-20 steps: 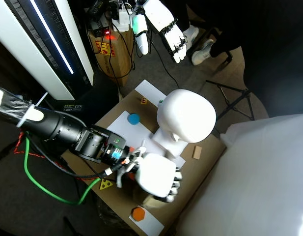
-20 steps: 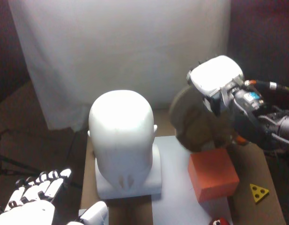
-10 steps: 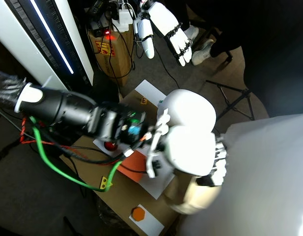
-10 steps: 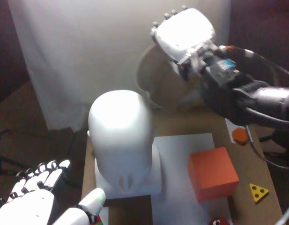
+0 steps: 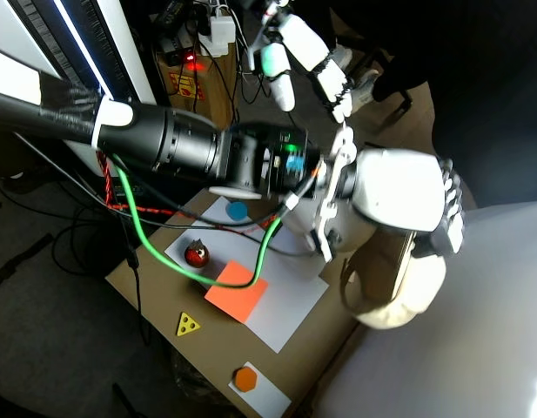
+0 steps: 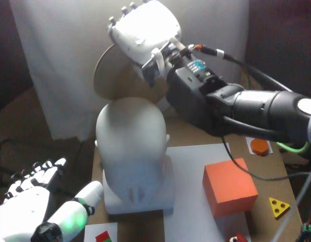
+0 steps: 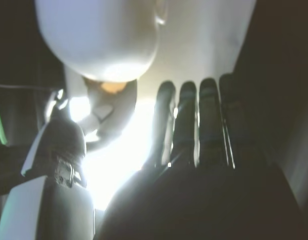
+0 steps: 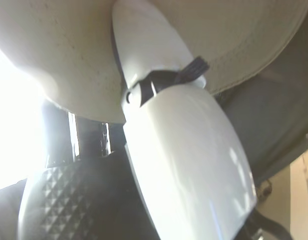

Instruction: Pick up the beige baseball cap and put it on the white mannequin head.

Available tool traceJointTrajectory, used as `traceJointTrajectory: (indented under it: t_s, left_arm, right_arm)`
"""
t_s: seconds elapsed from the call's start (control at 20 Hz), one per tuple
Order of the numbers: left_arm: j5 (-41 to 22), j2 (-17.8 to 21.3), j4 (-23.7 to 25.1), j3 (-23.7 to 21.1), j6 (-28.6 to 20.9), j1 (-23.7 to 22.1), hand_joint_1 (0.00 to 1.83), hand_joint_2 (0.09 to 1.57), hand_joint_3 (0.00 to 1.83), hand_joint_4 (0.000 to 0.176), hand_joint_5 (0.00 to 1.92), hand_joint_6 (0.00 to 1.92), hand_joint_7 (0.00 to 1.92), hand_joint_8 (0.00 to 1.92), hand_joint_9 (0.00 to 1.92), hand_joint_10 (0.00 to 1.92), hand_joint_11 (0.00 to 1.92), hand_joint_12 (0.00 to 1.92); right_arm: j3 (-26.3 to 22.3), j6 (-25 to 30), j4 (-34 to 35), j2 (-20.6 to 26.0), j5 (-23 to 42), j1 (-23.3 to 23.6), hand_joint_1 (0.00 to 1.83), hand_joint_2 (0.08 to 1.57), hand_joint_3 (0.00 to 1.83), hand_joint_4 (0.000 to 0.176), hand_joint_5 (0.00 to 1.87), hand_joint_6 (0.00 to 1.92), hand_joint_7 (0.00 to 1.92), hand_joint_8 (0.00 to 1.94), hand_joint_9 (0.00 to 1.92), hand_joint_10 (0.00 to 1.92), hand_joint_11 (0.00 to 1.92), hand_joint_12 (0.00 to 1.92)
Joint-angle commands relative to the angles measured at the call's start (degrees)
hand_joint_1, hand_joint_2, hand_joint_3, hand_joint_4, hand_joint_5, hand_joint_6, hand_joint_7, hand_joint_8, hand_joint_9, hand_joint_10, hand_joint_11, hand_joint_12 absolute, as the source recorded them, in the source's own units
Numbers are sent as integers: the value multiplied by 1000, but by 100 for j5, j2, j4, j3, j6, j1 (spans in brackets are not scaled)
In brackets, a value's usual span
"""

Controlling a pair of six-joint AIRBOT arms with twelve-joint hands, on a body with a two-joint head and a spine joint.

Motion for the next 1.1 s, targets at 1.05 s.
traceJointTrajectory:
  t_s: [1.05]
  left_arm:
    - [-1000, -49, -30, -160, -708, 32, 0, 1175, 0, 0, 174, 0, 152, 0, 134, 1, 0, 479]
  right_arm:
    - [-3509, -1087, 111, 1421, 2025, -1682, 1369, 1148, 1, 0, 820, 1043, 937, 1027, 888, 1383, 930, 1403]
